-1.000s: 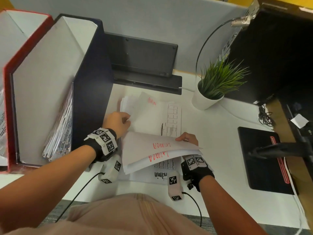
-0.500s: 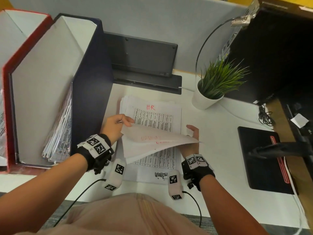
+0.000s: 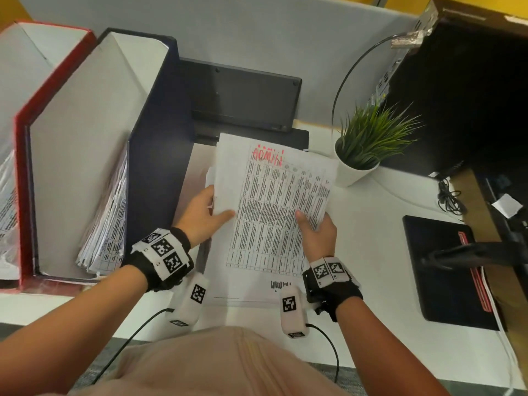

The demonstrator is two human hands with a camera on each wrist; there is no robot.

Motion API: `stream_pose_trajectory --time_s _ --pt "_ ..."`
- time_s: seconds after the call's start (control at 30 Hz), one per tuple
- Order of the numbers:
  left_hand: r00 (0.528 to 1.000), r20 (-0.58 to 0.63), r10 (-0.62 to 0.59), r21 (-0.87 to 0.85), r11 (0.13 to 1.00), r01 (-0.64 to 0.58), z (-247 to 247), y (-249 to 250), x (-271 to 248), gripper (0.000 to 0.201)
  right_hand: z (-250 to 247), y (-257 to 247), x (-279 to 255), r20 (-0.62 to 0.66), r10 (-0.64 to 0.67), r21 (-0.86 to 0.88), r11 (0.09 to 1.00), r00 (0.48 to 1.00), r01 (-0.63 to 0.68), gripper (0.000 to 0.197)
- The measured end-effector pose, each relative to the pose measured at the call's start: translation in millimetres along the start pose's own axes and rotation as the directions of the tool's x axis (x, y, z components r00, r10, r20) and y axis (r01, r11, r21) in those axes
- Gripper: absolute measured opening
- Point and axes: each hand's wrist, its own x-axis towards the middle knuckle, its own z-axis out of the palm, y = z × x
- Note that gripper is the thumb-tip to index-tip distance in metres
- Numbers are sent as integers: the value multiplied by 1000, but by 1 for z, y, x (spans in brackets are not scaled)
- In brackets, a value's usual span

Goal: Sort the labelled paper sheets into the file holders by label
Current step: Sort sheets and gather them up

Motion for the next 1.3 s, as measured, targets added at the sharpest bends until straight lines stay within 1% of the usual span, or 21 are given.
stream_pose_trajectory --time_s 0.1,0.17,0.23,0.27,0.33,0.37,0.4,0.43,0.5,0.53,0.6,0.63,0.73,0.8,0.9,0.97,1.07,1.13,1.17,1.23,1.3 --pt "989 -53 136 8 991 -136 -5 18 -6 43 -1 -25 -6 10 -133 49 990 991 132 28" --pt "965 -101 242 -6 970 -244 -10 34 -8 43 -2 -46 -9 3 -236 107 966 972 234 27" --pt "922 -159 354 -16 932 -361 -15 51 -13 41 -2 -68 -12 -28 -332 157 930 943 332 28" --pt "891 -186 413 -22 905 -424 -17 59 -16 39 -2 -78 -13 -42 -369 190 909 928 370 29" --pt "829 -228 511 -25 848 -529 -20 68 -22 38 -2 -89 -15 -57 -422 246 872 905 423 31" --pt "808 -246 536 -21 830 -557 -21 69 -25 40 -1 -91 -17 -55 -432 261 864 900 430 32" --pt "799 -267 539 -19 826 -563 -20 66 -26 41 0 -90 -19 -45 -429 271 864 902 425 32" --pt "804 -287 520 -19 836 -548 -18 60 -26 41 2 -87 -21 -27 -416 275 871 909 407 32" --pt "844 -307 439 3 887 -461 -9 43 -22 35 6 -75 -24 19 -360 262 902 933 342 35" --pt "867 -297 401 14 909 -416 -3 34 -20 32 9 -70 -26 40 -327 253 918 944 307 36" --pt "890 -265 372 19 925 -381 5 21 -19 30 12 -61 -28 67 -286 229 937 956 265 34" --pt "889 -269 371 17 924 -381 7 20 -19 29 12 -59 -28 64 -278 218 941 958 258 32" --pt "863 -316 394 14 912 -411 6 24 -20 26 11 -58 -27 19 -280 237 934 960 268 29" --pt "867 -335 369 -18 917 -397 9 23 -19 24 10 -54 -28 19 -277 228 937 961 265 30" --pt "928 -281 243 -17 966 -258 17 9 -17 26 13 -41 -32 52 -204 130 972 978 196 38" --pt "946 -263 187 19 982 -189 21 2 -17 27 15 -36 -34 58 -174 90 982 983 168 41" --pt "923 -331 197 -19 976 -216 19 12 -20 23 15 -44 -31 32 -177 106 979 984 172 38" --pt "905 -373 207 -57 968 -246 12 28 -23 17 15 -55 -26 28 -203 132 971 979 198 34" --pt "896 -385 221 -48 965 -259 7 37 -25 14 15 -61 -25 33 -218 146 967 975 211 34" --pt "874 -404 269 9 957 -290 -8 57 -29 16 15 -73 -23 60 -263 195 949 963 247 33" --pt "858 -408 314 76 948 -310 -27 77 -34 14 14 -80 -24 104 -326 227 927 940 297 31"
